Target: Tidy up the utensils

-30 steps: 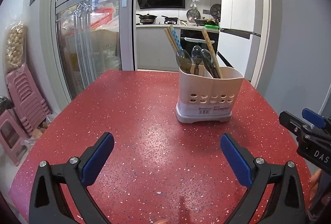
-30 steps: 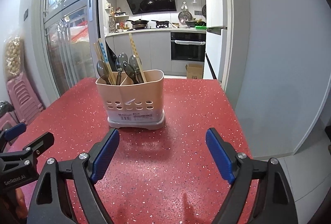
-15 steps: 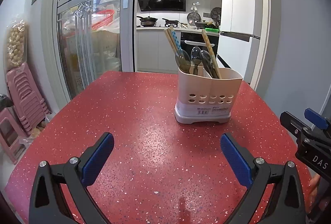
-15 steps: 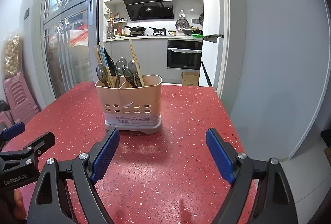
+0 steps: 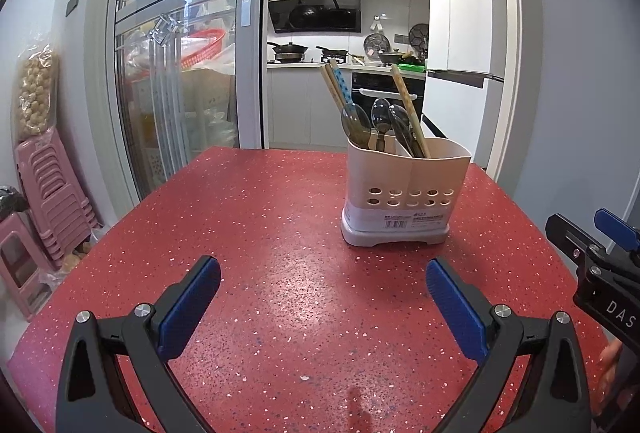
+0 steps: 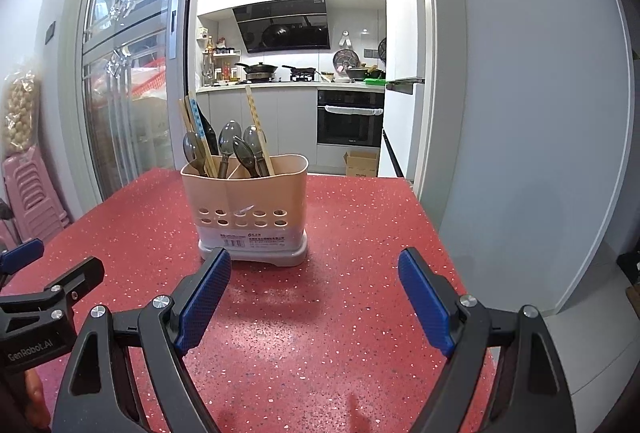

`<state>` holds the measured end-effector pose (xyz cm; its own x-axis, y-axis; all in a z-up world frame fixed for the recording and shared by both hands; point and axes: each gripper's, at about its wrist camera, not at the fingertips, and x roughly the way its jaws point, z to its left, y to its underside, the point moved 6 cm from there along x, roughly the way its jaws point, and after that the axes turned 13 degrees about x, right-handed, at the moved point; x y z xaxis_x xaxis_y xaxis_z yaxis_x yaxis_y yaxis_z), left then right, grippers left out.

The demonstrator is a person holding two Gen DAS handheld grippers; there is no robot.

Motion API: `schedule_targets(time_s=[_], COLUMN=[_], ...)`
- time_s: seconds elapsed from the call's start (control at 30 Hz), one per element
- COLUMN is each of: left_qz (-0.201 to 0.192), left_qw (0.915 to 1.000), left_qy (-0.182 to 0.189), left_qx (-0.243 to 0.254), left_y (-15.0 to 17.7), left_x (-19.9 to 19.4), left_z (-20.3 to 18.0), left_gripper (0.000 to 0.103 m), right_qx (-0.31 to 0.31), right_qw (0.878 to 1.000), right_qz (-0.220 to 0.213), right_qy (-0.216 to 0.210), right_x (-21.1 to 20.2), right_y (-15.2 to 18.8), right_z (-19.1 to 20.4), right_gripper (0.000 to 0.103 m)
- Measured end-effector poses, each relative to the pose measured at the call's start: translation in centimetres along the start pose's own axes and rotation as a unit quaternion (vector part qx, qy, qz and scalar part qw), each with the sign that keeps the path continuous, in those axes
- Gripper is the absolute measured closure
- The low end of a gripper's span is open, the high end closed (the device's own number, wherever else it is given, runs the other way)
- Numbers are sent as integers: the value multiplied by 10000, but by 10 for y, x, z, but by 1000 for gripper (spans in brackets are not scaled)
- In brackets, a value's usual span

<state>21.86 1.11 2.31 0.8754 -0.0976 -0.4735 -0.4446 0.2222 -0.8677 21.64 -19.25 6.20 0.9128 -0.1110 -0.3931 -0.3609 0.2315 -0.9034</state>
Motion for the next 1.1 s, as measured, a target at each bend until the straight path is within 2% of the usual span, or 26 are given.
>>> schedule_targets(time_s=[1.1], left_qz=[49], left_qw=[10000], left_qy=[49], left_qx=[22], left_y=[1], left_x=[2], left_z=[-3], left_gripper=[0], right_qx=[48], right_qw=[10000], right_qz=[4], right_qy=[45], right_x=[1], right_y=[-2], right_z=[-4], right_gripper=[15])
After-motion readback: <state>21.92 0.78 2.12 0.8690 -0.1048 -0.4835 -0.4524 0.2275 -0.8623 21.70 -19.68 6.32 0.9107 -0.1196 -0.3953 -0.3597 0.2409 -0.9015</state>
